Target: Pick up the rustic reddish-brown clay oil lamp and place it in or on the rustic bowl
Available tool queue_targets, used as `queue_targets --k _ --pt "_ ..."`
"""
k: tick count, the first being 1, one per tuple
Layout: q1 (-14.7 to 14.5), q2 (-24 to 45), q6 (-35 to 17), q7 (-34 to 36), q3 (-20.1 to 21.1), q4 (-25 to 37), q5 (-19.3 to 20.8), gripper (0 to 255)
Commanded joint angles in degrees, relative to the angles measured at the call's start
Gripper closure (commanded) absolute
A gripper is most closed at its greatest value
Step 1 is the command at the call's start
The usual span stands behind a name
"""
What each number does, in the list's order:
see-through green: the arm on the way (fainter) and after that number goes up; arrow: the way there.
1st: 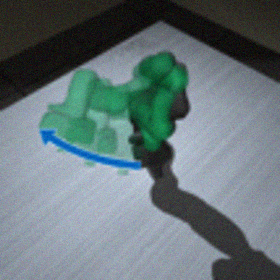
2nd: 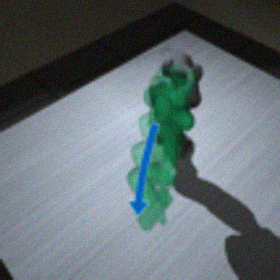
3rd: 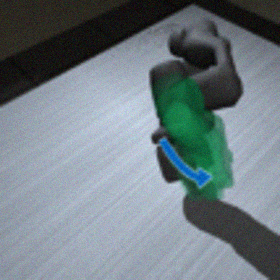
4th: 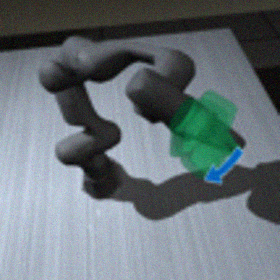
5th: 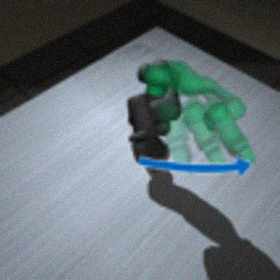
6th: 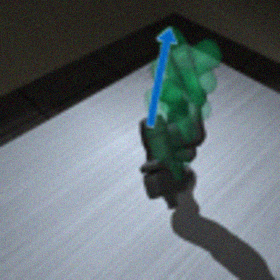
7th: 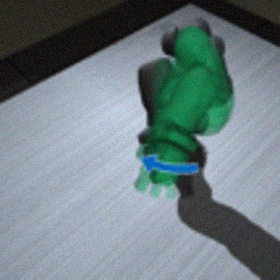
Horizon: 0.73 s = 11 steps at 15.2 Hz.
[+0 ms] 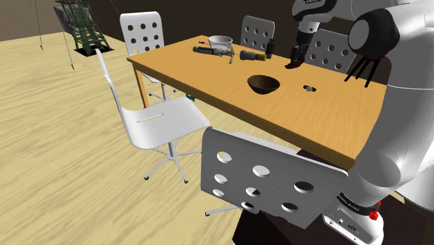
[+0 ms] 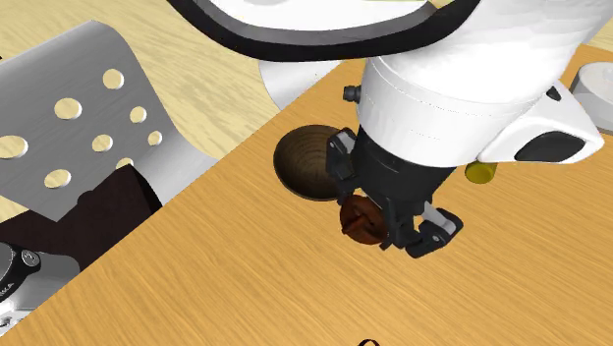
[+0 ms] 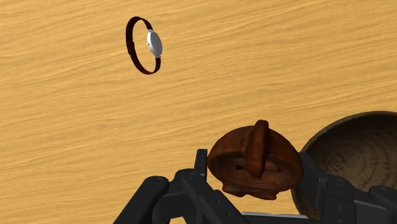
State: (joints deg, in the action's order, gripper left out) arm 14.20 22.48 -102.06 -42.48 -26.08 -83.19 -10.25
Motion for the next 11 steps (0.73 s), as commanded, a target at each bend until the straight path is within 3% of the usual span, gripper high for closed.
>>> queue_targets --k 1,11 --pt "-2.1 -1.7 -0.7 2.3 0.4 -2.2 0.8 255" --pt "-11.6 -5.9 -2.7 15.2 4.0 -7.5 3.2 255"
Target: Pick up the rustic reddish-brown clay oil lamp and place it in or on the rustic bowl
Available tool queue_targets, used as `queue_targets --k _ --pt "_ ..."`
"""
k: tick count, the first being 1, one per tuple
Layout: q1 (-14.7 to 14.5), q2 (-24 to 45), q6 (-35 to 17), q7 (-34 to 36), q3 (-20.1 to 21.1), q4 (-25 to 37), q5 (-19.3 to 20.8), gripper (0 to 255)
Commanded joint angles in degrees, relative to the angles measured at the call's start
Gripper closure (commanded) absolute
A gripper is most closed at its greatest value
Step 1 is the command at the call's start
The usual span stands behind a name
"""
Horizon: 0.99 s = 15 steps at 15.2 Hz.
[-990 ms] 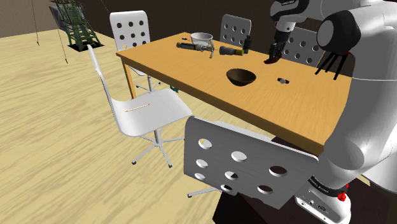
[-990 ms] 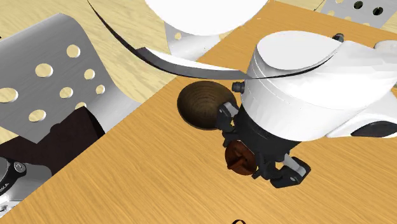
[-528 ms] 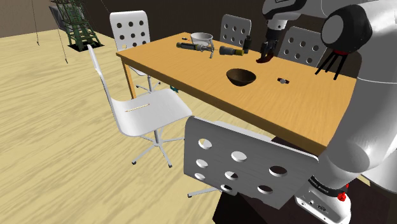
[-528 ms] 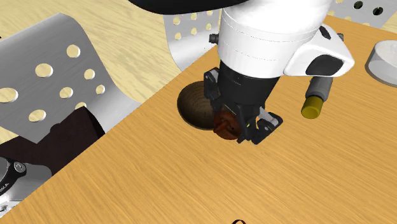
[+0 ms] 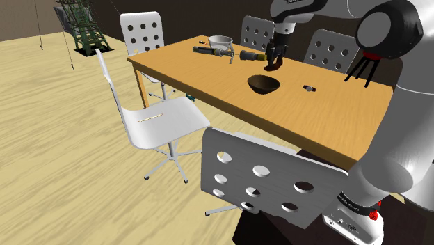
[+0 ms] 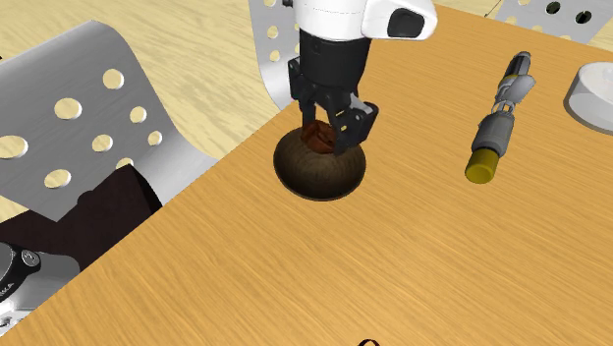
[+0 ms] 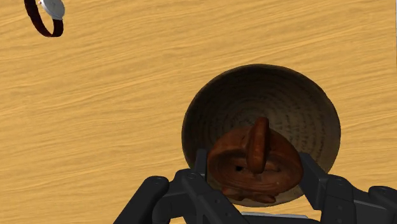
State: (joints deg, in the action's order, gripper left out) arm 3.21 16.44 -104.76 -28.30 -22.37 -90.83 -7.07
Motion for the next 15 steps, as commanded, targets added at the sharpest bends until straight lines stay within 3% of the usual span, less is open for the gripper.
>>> queue_targets --k 1,15 --pt "-1.8 0.0 -0.1 2.8 0.9 0.0 0.2 255" --pt "-1.8 2.1 -9.5 1.9 1.3 -7.4 -0.9 255"
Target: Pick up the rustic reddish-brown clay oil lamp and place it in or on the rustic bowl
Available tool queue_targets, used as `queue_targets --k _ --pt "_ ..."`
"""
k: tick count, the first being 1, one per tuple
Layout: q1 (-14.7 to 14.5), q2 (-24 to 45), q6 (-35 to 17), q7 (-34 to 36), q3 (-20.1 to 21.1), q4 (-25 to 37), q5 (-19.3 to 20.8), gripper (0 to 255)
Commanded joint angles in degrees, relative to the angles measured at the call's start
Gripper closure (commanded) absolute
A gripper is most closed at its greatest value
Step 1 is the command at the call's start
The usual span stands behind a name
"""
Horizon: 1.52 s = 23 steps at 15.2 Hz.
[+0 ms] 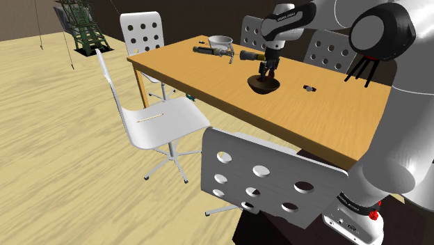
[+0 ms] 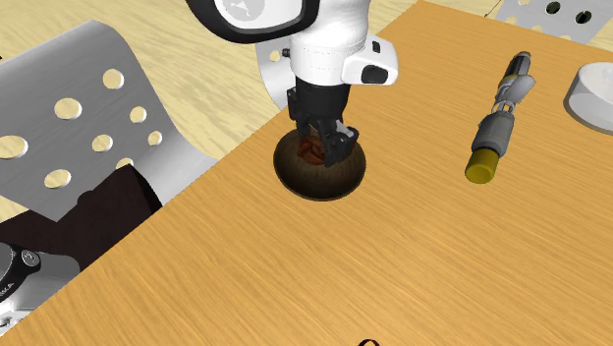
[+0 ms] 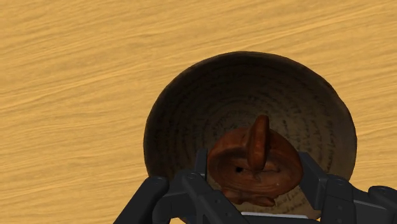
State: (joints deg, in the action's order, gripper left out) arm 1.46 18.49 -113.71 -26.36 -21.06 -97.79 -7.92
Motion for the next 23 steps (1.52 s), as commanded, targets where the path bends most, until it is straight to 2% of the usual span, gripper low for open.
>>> queue_targets --k 1,7,8,13,17,23 --pt "0.0 0.1 -0.5 0.0 0.0 -0.4 -0.1 255" --pt "0.0 0.1 -0.5 0.0 0.0 -0.4 -0.1 255" --pt "0.0 0.1 -0.5 0.0 0.0 -0.4 -0.1 0" --pt "0.0 0.1 -0.5 0.0 0.0 -0.4 -0.1 0" --pt "0.0 -1.5 6.1 0.5 -0.3 4.8 0.8 0" --pt "0.0 -1.5 6.1 0.5 -0.3 4.8 0.8 0"
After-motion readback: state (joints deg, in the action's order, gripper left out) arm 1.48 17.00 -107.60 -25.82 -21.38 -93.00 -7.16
